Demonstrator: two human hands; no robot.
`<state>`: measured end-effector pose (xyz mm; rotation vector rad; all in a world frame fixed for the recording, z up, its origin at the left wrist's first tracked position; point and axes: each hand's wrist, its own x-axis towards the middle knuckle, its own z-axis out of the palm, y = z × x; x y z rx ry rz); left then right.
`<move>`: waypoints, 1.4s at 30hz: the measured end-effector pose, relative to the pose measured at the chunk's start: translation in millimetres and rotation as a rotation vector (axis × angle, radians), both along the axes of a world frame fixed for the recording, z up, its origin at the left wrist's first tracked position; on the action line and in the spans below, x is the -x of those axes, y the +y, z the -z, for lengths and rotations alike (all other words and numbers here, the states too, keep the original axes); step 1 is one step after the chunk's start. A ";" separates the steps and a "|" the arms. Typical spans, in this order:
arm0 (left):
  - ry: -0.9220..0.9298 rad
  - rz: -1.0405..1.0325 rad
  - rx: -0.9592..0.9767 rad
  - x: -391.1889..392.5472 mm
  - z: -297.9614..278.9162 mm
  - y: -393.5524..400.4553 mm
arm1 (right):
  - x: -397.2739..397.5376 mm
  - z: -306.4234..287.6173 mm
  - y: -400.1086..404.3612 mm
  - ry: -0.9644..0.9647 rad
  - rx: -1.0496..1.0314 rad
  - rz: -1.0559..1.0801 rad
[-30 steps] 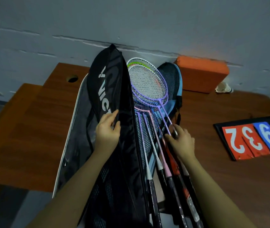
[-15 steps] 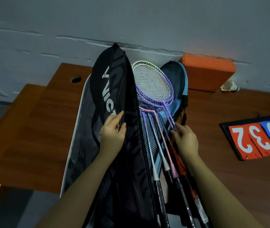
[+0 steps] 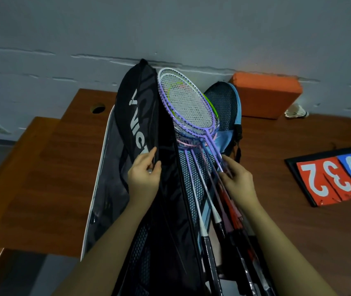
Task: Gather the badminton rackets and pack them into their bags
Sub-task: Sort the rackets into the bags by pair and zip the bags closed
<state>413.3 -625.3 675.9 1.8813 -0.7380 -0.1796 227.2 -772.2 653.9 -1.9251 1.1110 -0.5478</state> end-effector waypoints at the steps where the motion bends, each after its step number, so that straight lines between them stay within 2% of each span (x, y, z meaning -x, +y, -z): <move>1: 0.013 0.006 -0.004 0.4 0.1 -1.3 | -1.2 -4.3 1.3 -0.038 -0.040 0.000; 10: 0.072 -0.033 0.028 -7.0 -8.2 7.3 | 4.2 -8.7 2.6 -0.329 -0.420 0.014; 17: 0.128 -0.064 0.039 -3.8 -16.9 1.8 | 10.3 -13.0 12.2 -0.244 -0.172 0.184; 23: 0.127 -0.044 0.038 7.6 -24.7 -23.2 | 35.3 -7.7 17.9 -0.020 0.172 0.143; 27: 0.120 -0.055 0.019 14.9 -21.0 -34.1 | 46.2 -0.8 21.2 0.089 0.256 0.080; 30: 0.110 -0.052 0.033 17.6 -19.3 -37.2 | 48.2 -4.7 25.0 0.039 0.117 -0.020; 33: 0.084 -0.020 0.020 19.8 -15.8 -37.7 | 47.1 -12.6 26.6 -0.093 -0.204 -0.090; 36: 0.074 0.025 0.019 23.5 -10.0 -34.9 | 42.3 -16.1 30.9 -0.123 -0.454 -0.139; 38: 0.077 0.042 0.015 25.2 -7.4 -31.5 | 35.5 -15.9 33.8 -0.149 -0.505 -0.142; 42: 0.063 0.078 0.023 25.4 -7.3 -16.4 | 14.1 -24.7 35.9 -0.164 -0.465 -0.161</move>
